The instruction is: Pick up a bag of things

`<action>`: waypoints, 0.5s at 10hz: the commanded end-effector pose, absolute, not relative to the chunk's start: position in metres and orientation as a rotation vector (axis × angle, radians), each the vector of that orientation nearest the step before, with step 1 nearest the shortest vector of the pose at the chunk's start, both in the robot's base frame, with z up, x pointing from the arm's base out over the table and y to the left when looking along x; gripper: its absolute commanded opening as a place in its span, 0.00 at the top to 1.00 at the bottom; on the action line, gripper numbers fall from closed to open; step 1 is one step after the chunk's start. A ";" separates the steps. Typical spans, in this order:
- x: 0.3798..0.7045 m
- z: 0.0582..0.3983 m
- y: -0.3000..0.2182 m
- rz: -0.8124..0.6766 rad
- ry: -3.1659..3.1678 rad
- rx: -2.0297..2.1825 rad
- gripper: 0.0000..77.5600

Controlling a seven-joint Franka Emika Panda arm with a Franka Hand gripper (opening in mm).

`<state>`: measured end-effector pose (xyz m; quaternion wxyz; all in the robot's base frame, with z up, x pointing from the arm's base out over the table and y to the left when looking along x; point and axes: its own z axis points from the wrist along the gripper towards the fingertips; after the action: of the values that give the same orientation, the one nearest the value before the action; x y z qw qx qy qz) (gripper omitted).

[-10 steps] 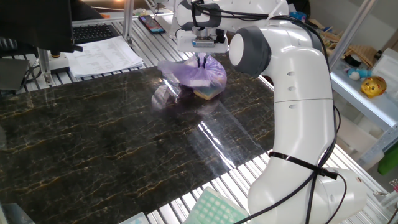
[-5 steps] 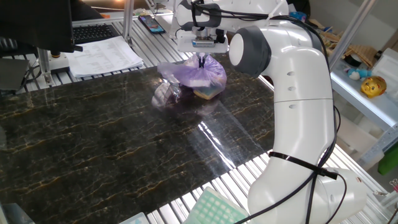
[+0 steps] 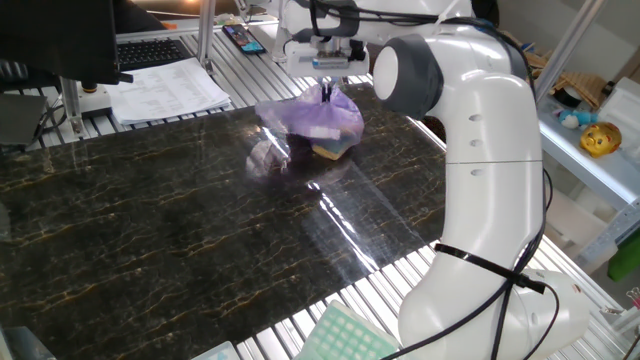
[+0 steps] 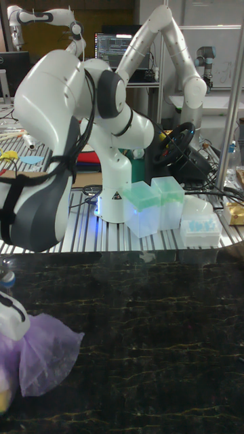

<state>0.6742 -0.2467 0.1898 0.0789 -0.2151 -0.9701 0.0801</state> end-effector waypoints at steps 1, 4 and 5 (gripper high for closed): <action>0.674 0.212 -0.243 0.288 -2.903 -0.542 0.99; 0.675 0.223 -0.242 0.295 -2.894 -0.540 0.99; 0.677 0.228 -0.242 0.300 -2.892 -0.538 0.99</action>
<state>0.6746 -0.2414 0.2215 0.0928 -0.1820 -0.9740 0.0984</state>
